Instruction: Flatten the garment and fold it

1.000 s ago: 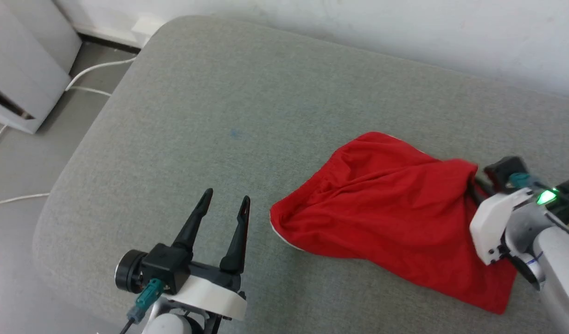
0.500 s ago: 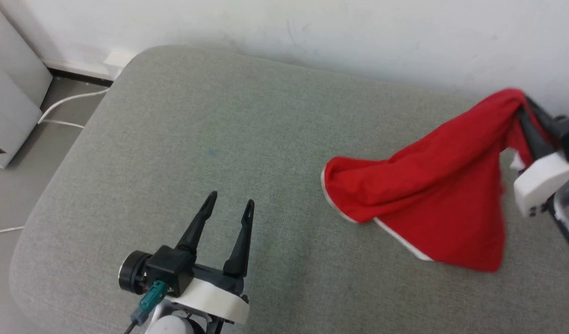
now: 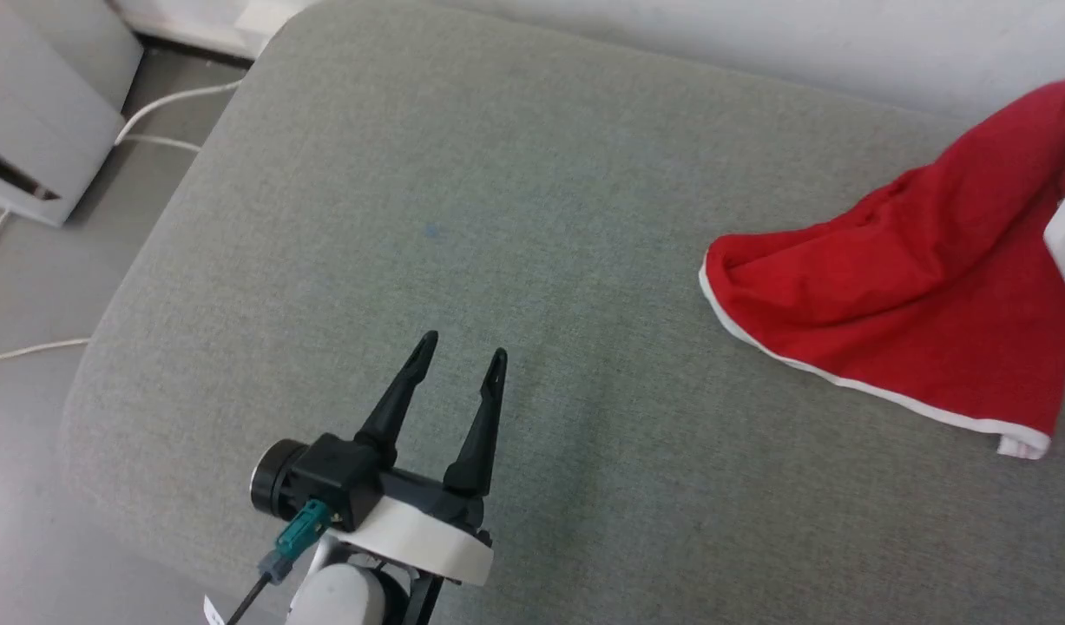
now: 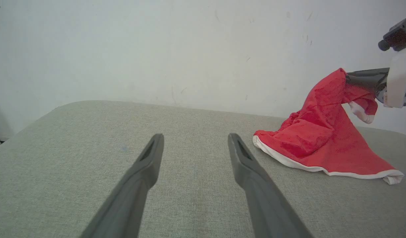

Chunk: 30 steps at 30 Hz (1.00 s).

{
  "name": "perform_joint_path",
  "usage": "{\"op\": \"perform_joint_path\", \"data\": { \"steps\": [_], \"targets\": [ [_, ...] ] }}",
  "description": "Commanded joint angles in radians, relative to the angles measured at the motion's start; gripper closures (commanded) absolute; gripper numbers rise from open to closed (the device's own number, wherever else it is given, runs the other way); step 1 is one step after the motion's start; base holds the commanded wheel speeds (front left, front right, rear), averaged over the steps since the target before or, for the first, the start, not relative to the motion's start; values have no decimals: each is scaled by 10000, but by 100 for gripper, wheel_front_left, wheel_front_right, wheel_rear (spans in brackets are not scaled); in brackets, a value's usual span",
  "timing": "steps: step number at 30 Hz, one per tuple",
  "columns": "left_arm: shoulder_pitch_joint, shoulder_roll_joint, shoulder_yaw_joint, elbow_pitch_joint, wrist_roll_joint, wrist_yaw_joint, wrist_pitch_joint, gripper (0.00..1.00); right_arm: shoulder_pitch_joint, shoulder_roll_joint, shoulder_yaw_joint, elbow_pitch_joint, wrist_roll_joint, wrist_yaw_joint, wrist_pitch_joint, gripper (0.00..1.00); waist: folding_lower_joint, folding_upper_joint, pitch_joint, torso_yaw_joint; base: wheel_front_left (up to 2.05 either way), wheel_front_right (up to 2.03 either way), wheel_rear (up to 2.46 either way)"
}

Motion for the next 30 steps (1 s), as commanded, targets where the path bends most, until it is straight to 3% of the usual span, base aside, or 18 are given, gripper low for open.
{"op": "perform_joint_path", "data": {
  "steps": [1,2,9,17,23,30],
  "targets": [
    [-206,-25,-49,1,-42,78,-47,0,-142,103,134,495,-124,-21,-80,59,-2,0,434,378,0,0,0],
    [-242,-25,-81,11,-59,95,-47,0,-226,148,202,835,-183,-21,-179,0,-2,0,464,392,0,0,0],
    [-339,-25,-159,159,-42,164,-47,0,-500,860,496,2810,244,-21,-550,0,-2,0,279,171,0,0,0],
    [-41,-25,246,321,64,78,-47,0,-501,1444,658,3390,1124,-21,-1519,0,-2,0,-805,-805,0,0,0],
    [223,-26,648,400,-6,-10,-47,0,204,1795,524,2576,2020,-21,-2493,0,-2,0,-1720,-1888,0,0,0],
    [396,-26,1009,878,-390,-63,-47,0,2314,2200,-181,73,2727,-21,-2979,0,-2,0,-2163,-3095,0,0,0]
  ]
}}
